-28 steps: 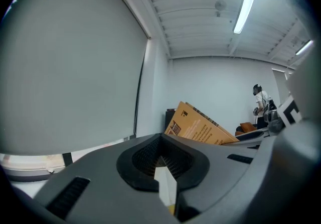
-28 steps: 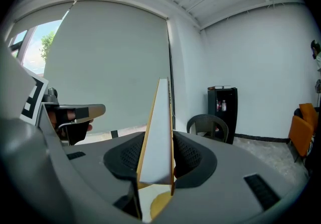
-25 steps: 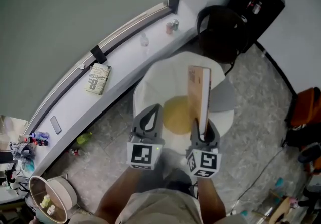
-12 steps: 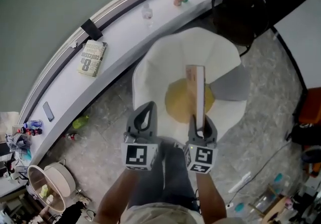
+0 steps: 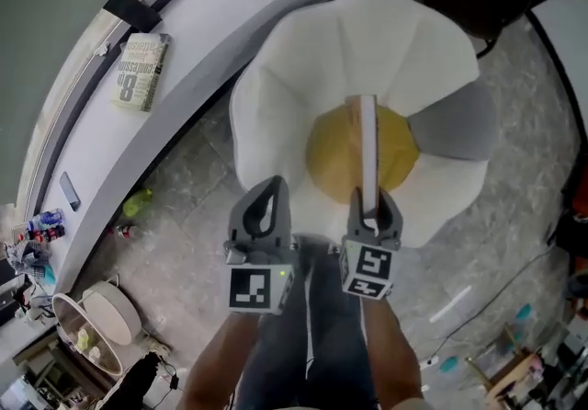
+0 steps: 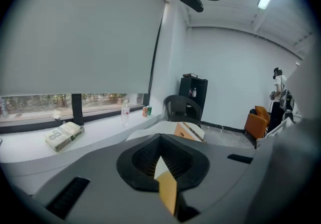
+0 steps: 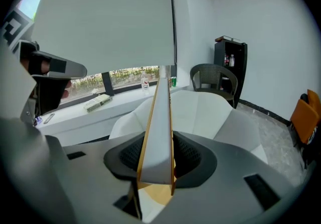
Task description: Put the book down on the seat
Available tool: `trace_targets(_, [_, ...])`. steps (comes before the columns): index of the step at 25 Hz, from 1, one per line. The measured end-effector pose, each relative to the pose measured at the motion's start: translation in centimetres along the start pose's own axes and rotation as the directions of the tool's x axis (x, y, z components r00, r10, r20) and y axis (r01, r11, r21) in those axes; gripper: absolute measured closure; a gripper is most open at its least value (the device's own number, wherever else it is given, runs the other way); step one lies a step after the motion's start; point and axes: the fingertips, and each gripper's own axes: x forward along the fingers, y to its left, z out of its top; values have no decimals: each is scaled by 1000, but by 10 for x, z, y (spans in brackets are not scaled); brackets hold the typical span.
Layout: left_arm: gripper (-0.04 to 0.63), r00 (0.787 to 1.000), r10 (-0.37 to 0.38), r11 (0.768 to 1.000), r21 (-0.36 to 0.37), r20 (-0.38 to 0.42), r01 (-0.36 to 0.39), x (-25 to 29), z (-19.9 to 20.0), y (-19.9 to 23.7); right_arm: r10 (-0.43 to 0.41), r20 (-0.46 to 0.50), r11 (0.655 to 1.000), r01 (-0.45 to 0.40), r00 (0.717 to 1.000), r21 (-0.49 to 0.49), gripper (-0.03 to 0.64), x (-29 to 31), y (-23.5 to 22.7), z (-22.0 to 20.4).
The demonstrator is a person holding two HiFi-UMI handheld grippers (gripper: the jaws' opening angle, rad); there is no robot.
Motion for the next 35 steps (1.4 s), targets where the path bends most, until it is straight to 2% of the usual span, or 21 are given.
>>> trace_targets(11, [589,996,57,998,-7,-61,-57,45,-97,40,-30,-105,1000,29,994,-12,466,104,11,-100])
trace_targets(19, [589,995,50,998,-20,-84,-52,57,-124,46,-21,-190,1000,20,982,-8,466,126,21,-147])
trace_targets(22, [589,995,44,999,-3,-91,-44,58,-131,45,-17,-221,1000,19,975,10,466,128,23,-164])
trace_targets(28, [589,990,59,998,15,-127,-57,58,-146,57,-8,-236,999,-2,972,-45,465,131,37,-173])
trace_targets(35, [589,989,68,998,4,-131,-68,56,-154,67,55,-233,998,-56,971,3,463,137,52,-171])
